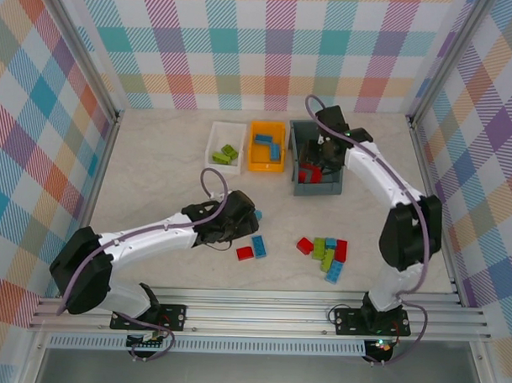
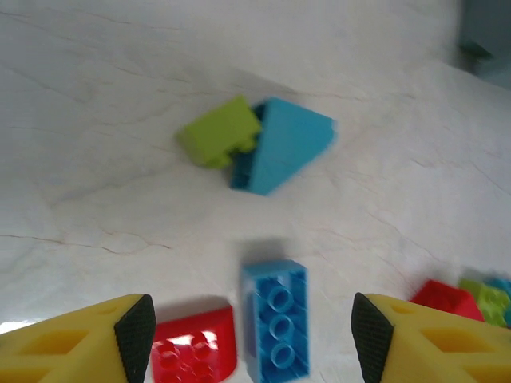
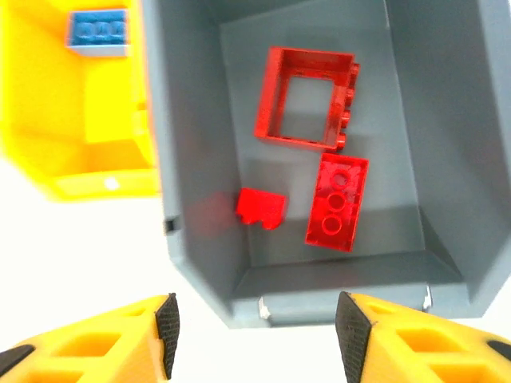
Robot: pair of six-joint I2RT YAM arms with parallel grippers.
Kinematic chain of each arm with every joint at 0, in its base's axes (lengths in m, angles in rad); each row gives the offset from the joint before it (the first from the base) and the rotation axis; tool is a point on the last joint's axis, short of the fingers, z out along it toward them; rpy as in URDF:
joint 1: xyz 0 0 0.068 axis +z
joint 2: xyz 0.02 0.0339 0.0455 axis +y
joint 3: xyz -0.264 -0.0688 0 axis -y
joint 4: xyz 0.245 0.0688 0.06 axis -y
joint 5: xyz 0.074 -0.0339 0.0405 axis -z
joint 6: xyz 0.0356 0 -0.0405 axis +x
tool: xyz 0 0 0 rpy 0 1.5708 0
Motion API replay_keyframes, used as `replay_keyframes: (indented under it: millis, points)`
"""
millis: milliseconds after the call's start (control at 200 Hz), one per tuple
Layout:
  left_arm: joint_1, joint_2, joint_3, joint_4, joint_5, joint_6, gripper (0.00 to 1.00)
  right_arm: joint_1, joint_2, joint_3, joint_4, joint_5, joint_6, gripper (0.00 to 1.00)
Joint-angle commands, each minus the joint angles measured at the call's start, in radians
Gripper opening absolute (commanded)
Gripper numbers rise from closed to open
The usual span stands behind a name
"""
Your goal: Sort the legos into containers by color
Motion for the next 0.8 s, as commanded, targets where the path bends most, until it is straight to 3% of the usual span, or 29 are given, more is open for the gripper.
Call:
replay_keyframes:
  millis: [0,175,360,795]
  points:
    - [0.065,0.069,0.068,-0.105,-0.006,-0.134,0.7,0.102,-0.114,-0.068,0.027,0.014,-0.078,0.6]
    - [0.15,0.156,0.081,-0.045,0.064,-0.231,0.72,0.285,-0.293,-0.255,0.125,-0.011,-0.145,0.63]
    - [0.197,0.263,0.135,-0.013,0.122,-0.252,0.72,0.418,-0.389,-0.344,0.115,-0.006,-0.104,0.62]
    - [0.202,0.325,0.188,0.012,0.113,-0.276,0.73,0.502,-0.421,-0.398,0.108,-0.009,-0.029,0.62]
